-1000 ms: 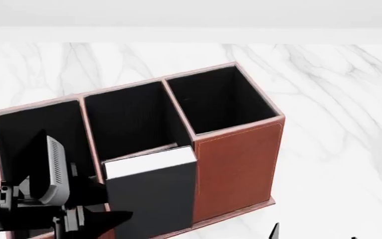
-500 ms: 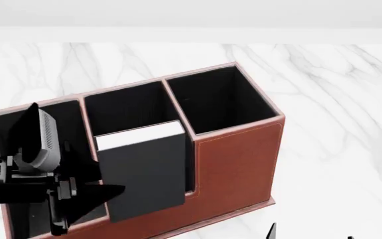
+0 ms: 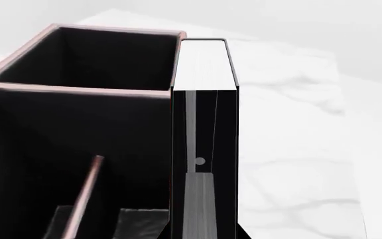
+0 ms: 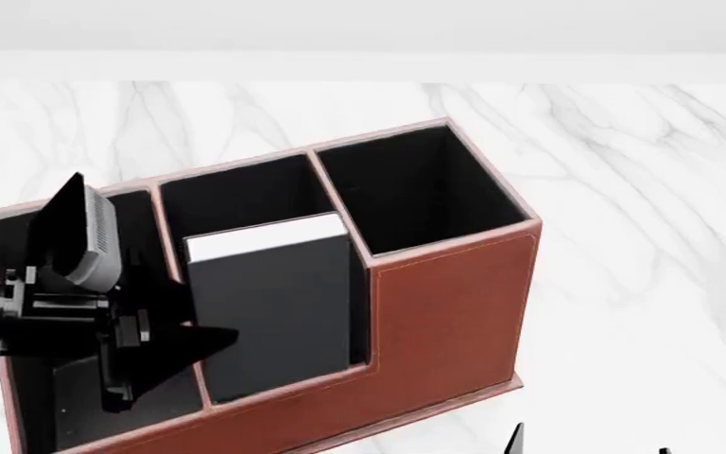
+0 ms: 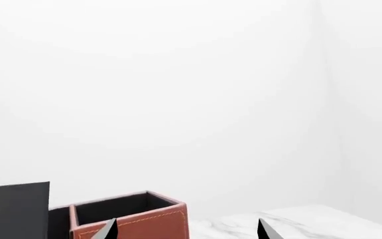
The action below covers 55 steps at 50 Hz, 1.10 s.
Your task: Pick up the book and place it in the back compartment of the caddy.
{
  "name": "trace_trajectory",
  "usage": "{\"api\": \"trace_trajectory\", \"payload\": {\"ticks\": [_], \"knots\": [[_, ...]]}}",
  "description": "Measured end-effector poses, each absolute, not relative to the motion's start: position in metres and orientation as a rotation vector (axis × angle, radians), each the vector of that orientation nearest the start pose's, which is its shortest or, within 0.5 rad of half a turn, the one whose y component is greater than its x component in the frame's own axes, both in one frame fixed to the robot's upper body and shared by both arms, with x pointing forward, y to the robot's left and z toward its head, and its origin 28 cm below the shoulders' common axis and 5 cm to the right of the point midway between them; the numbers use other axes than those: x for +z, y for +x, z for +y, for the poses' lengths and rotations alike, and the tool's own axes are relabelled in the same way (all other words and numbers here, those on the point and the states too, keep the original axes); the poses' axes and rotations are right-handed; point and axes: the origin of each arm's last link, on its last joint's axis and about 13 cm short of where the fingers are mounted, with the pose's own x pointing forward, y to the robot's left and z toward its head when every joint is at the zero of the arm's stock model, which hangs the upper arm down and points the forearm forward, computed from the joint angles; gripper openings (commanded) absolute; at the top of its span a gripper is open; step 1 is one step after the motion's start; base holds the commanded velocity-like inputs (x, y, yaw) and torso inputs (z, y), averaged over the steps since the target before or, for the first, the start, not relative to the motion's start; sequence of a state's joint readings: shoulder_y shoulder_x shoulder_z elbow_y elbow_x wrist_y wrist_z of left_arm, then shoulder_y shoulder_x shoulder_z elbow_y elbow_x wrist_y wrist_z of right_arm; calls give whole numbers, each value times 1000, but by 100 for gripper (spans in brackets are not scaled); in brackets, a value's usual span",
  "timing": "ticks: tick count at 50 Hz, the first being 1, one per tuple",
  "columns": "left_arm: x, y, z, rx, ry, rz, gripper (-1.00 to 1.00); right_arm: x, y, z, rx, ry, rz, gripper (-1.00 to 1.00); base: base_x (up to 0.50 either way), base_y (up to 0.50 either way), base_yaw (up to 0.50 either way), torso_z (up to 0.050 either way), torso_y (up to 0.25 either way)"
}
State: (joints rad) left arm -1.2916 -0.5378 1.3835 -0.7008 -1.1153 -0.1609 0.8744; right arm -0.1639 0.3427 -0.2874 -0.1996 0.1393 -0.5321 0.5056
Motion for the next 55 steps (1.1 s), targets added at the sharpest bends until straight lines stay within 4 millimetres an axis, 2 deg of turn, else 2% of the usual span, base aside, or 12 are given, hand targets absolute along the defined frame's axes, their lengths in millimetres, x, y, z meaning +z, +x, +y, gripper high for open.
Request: {"api": "trace_trajectory", "payload": {"ticks": [25,55], "knots": [[163,396,279,-1128,219,350,-100,52,166,-106,-123,70,-480,100,0,0,0,0,1],[141,409,280,-1052,227,356,-100,51,167,-105,-119,70,-479,100,0,0,0,0,1]]}}
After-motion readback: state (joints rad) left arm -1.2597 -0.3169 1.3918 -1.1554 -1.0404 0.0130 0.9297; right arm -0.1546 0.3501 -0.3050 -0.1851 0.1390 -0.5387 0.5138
